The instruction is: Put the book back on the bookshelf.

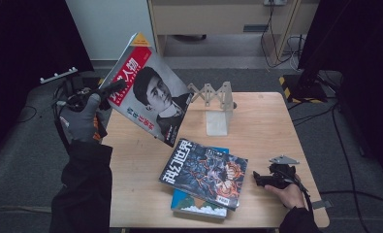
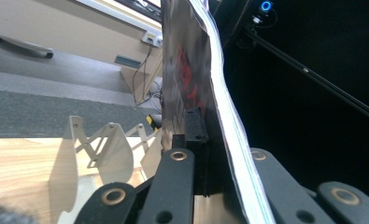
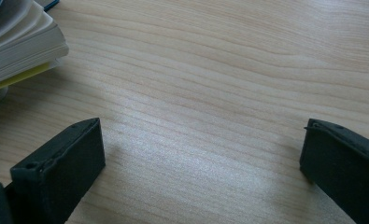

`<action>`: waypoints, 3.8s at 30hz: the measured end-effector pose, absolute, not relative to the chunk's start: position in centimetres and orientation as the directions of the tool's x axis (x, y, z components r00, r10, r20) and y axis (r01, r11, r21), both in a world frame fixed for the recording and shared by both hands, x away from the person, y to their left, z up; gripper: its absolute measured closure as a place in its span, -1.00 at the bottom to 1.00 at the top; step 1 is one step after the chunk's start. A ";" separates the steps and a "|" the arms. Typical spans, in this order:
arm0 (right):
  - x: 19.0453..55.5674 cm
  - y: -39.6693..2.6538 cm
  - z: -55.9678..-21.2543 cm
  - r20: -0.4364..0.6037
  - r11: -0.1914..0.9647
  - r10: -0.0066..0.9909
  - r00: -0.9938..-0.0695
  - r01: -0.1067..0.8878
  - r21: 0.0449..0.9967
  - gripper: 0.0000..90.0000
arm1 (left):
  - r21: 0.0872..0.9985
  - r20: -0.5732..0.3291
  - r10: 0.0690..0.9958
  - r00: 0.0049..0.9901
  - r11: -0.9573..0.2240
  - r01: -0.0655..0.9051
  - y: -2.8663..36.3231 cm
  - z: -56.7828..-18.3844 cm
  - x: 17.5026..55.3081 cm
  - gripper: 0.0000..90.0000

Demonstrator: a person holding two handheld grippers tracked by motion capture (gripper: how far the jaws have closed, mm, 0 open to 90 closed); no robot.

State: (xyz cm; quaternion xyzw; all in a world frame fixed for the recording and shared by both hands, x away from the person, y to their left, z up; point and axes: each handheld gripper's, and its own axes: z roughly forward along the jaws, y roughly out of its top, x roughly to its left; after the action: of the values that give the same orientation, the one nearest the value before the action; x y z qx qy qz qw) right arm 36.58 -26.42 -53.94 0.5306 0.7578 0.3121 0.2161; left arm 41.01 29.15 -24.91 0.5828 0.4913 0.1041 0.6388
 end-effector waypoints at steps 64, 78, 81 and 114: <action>36.6 -26.4 -53.9 0.002 0.245 0.938 -0.347 0.667 0.704 -0.99 | 0.886 -0.299 0.909 0.290 0.152 0.437 25.7 -29.9 47.4 0.92; 36.6 -26.4 -53.9 0.005 0.240 0.940 -0.342 0.669 0.704 -0.99 | 0.918 -0.172 0.945 0.277 0.051 0.394 23.2 -29.6 47.7 0.92; 36.6 -26.4 -53.9 0.005 0.240 0.940 -0.342 0.669 0.704 -0.99 | 0.925 -0.142 0.953 0.269 0.031 0.378 22.7 -29.7 47.8 0.92; 36.6 -26.3 -54.0 0.003 0.239 0.941 -0.340 0.668 0.705 -0.99 | 0.937 0.046 0.993 0.110 -0.081 0.339 20.1 -32.3 47.2 0.91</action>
State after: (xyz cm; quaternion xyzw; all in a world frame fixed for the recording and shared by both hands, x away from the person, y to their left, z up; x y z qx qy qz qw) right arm 36.61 -26.34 -53.96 0.5316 0.7563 0.3128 0.2182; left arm 47.23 20.06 -32.32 0.6199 0.5372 0.3954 0.4132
